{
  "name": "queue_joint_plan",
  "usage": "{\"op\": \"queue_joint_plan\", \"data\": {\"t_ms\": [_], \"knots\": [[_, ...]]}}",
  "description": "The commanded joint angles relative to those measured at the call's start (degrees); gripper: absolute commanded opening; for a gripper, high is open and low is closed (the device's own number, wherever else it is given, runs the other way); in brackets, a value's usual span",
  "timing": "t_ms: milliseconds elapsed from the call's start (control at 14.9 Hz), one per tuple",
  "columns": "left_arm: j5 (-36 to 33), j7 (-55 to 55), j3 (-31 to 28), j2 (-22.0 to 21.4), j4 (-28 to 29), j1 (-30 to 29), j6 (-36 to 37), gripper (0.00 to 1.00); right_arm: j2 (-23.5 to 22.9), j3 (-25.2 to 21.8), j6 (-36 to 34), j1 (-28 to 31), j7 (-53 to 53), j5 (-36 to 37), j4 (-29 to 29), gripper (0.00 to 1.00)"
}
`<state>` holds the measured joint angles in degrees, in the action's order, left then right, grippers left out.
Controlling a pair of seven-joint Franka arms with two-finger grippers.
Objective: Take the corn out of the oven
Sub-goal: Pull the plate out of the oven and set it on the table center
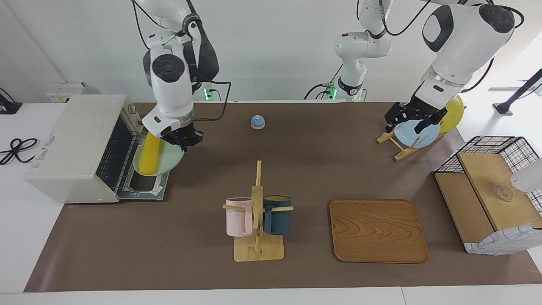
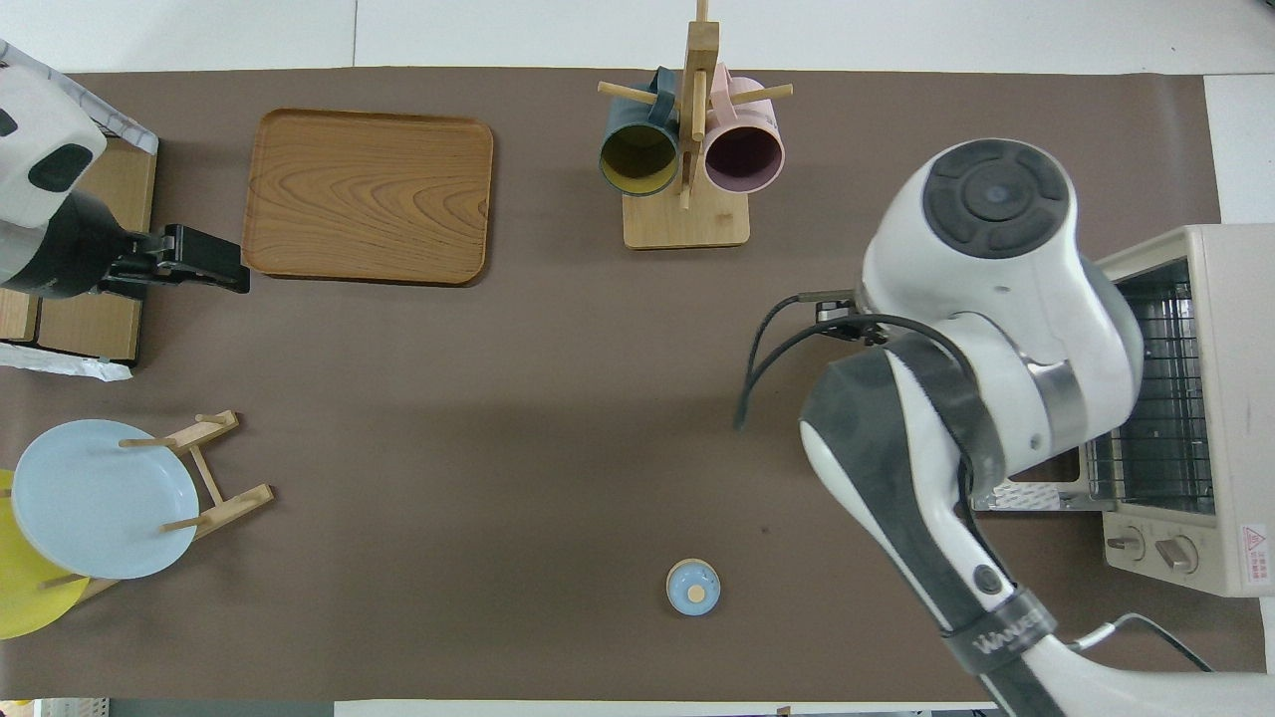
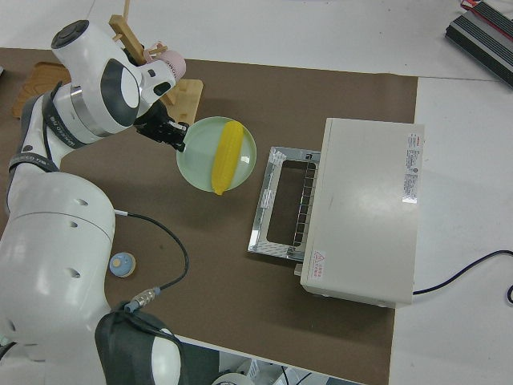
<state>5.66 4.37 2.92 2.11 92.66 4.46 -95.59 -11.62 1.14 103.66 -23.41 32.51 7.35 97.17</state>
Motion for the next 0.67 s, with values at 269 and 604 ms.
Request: {"op": "queue_joint_plan", "data": {"t_ms": [269, 604], "knots": [[0.84, -0.24, -0.45, -0.08, 0.42, 0.11, -1.17, 1.0, -15.62, 0.09, 1.17, -13.84, 23.64, -2.69, -14.55, 0.0], [1.02, -0.32, -0.45, 0.27, 0.77, -0.07, -2.05, 1.0, -15.89, 0.35, 13.49, -14.99, 24.61, -6.3, -7.35, 0.0]]}}
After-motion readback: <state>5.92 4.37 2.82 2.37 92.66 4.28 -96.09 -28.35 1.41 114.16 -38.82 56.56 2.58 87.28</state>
